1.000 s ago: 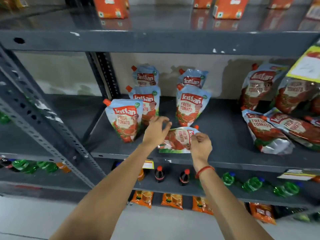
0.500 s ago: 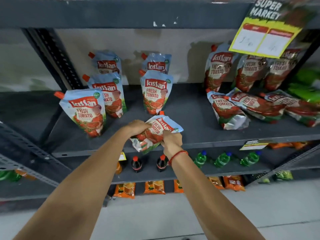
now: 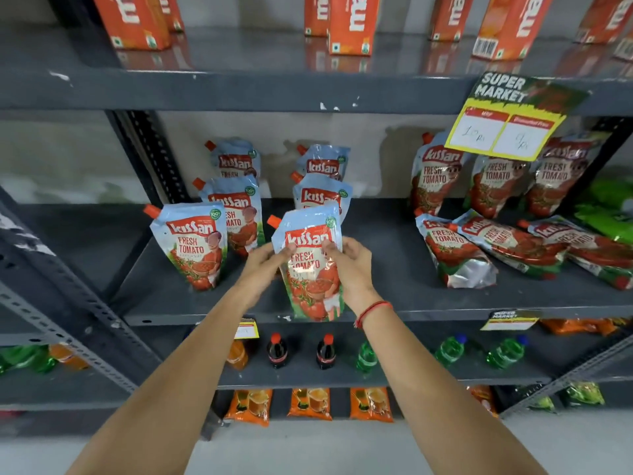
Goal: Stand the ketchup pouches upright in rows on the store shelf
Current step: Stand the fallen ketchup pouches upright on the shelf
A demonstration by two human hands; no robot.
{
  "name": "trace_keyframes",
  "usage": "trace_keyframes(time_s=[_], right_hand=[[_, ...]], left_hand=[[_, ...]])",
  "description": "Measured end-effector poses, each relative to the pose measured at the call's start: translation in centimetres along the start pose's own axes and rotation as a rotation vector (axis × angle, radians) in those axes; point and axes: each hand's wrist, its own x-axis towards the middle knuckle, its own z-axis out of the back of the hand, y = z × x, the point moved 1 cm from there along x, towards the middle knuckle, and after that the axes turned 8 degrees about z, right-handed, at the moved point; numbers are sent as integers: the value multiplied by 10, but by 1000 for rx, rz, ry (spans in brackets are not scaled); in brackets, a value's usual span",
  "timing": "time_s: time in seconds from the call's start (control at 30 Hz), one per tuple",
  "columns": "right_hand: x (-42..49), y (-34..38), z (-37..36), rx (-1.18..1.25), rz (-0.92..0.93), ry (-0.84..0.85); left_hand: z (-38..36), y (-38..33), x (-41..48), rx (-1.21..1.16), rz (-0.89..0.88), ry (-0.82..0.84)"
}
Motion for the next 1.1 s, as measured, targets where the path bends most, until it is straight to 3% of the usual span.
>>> trace_keyframes(time_s=[0.23,0.37,0.53,0.6,0.73,0.8,0.9,1.03,1.1], right_hand=[[28,18,-4,-49,197,144],[34,8,-3,-71,217,178],[35,-2,-3,-112,208,147],[32,-7,0,-115,199,105],[25,-7,23,-85,243,-80],[22,1,43,-109,281,-155],[23,18,81,-170,351,-214],[35,47,144,-322,462,-337],[45,58,181,-449,434,-366]], left_hand=[[7,-32,9,44,-259,-145],[8,-21,11,192,-288,-195],[6,-16,7,156,-268,-222],[3,-11,-2,183,-302,-345],[-18,-11,-27,388,-597,-745],[-44,-20,-32,497,-728,-712],[-100,-41,-30,533,-786,-475],[-169,-62,-8,455,-688,-377],[-199,-63,9,454,-600,-326]])
